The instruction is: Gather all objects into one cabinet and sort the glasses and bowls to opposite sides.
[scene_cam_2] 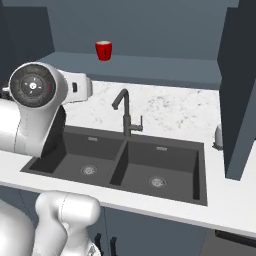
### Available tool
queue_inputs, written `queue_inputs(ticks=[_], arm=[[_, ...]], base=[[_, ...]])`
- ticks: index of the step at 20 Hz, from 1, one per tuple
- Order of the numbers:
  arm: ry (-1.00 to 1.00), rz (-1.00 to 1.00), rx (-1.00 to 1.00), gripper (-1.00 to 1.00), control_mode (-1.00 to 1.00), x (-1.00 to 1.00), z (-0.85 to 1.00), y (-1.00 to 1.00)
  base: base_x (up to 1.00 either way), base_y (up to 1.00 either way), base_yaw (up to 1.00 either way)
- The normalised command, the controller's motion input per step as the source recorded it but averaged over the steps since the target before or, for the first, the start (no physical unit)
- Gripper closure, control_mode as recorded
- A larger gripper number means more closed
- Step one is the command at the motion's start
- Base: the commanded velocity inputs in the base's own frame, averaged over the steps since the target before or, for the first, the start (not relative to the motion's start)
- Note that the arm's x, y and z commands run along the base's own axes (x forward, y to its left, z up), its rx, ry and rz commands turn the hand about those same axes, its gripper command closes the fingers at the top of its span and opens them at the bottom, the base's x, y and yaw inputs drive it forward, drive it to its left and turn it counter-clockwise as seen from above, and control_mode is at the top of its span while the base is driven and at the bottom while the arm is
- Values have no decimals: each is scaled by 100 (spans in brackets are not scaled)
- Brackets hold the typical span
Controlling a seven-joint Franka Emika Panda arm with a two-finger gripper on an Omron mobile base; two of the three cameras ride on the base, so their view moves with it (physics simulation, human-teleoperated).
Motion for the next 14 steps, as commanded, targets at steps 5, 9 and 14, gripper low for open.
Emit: queue_inputs(ticks=[5, 9, 14], arm=[[0, 3, 0, -100, -100, 43, 0, 0], [3, 0, 0, -100, -100, 31, 3, 0], [2, 0, 0, -100, -100, 46, 6, 0]], base=[[0, 0, 0], [0, 0, 0], [0, 0, 0]])
